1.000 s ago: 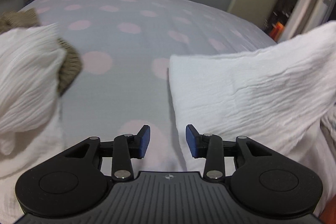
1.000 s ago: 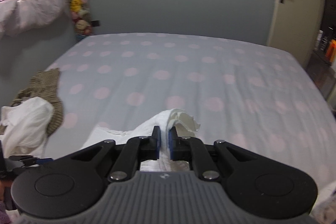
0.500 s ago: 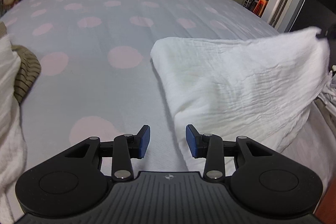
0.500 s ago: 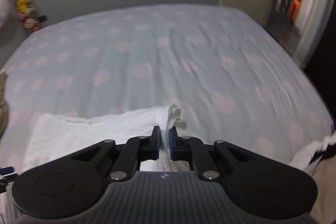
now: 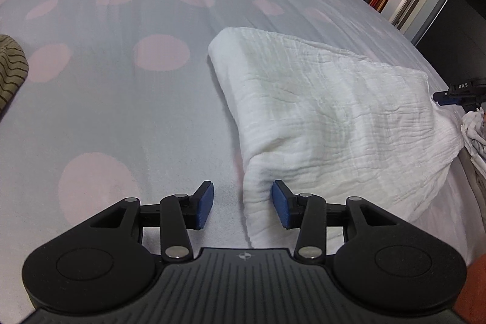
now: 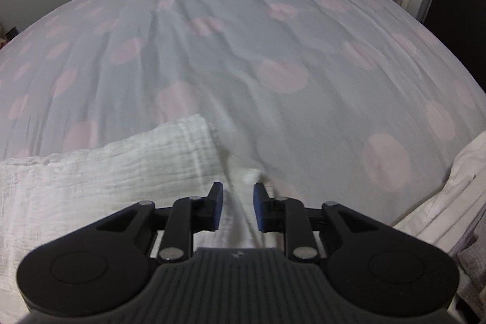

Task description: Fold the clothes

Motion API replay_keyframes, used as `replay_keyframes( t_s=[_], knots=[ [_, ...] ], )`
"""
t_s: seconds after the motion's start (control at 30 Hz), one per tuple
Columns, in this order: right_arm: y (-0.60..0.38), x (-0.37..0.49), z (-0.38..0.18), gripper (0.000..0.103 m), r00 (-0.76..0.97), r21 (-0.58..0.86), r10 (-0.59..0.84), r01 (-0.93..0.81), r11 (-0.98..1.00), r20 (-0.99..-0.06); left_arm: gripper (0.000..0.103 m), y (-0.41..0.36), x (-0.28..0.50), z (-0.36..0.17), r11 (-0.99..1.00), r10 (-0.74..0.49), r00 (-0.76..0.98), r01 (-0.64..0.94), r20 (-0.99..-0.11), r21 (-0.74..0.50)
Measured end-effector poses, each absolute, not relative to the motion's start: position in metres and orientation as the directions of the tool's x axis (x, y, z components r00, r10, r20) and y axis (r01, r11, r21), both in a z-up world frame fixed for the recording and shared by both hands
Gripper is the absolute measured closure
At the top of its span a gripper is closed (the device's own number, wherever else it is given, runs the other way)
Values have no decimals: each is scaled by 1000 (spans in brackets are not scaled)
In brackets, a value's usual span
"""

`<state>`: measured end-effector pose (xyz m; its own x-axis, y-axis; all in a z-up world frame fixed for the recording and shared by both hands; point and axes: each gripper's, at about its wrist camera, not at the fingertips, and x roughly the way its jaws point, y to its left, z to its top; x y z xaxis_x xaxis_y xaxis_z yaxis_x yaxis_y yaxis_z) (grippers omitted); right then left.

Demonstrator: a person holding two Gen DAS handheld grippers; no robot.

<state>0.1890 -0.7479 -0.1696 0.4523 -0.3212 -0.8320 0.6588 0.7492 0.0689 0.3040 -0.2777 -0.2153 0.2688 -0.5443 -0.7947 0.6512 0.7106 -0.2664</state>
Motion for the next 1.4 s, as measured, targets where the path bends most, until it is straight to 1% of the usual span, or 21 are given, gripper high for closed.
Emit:
replay_keyframes(
  t_s=[0.07,0.13,0.17,0.23,0.3,0.5,0.67,0.8,0.9,0.93,0.97,1.13,1.2,1.3,1.4],
  knots=[
    [-747,178,-165,68,476,98,-321,667,739,-819,60,-276,304,-216,705,-552,260,652,-792,-278],
    [-743,163,-157,57,507,126,-320,665,736,-800,57,-275,305,-218,707,-553,247,644,-796,-291],
    [-740,154,-153,54,523,141,-319,662,736,-791,56,-273,304,-218,707,-553,239,641,-798,-298],
    [-731,138,-147,42,553,173,-313,657,734,-772,55,-271,303,-218,707,-553,222,635,-803,-311],
    [-720,122,-144,36,579,203,-303,650,732,-757,54,-272,301,-217,706,-549,214,636,-808,-312],
    [-701,92,-170,36,566,251,-266,673,696,-780,54,-276,290,-218,681,-549,178,661,-817,-314],
    [-706,78,-196,36,554,315,-240,721,618,-797,61,-278,281,-219,651,-560,139,684,-817,-330],
    [-703,77,-200,36,556,330,-242,731,597,-795,61,-269,275,-212,631,-578,130,697,-805,-341],
    [-686,73,-193,36,579,321,-257,709,628,-774,61,-256,263,-200,613,-572,177,741,-801,-274],
    [-678,71,-192,36,587,319,-257,698,641,-768,62,-254,259,-196,606,-568,194,756,-800,-247],
    [-671,69,-191,36,595,317,-257,687,654,-762,67,-250,256,-192,601,-563,213,769,-798,-219],
    [-641,58,-197,36,633,330,-260,658,676,-729,83,-253,245,-184,584,-507,307,810,-806,-60],
    [-640,54,-195,36,667,380,-266,657,651,-696,84,-259,233,-188,538,-467,329,843,-821,32],
    [-636,47,-195,36,684,397,-294,661,636,-667,86,-267,219,-202,485,-410,364,864,-836,138],
    [-635,50,-198,36,683,395,-306,667,632,-664,87,-273,210,-208,461,-413,390,869,-823,181]
  ],
)
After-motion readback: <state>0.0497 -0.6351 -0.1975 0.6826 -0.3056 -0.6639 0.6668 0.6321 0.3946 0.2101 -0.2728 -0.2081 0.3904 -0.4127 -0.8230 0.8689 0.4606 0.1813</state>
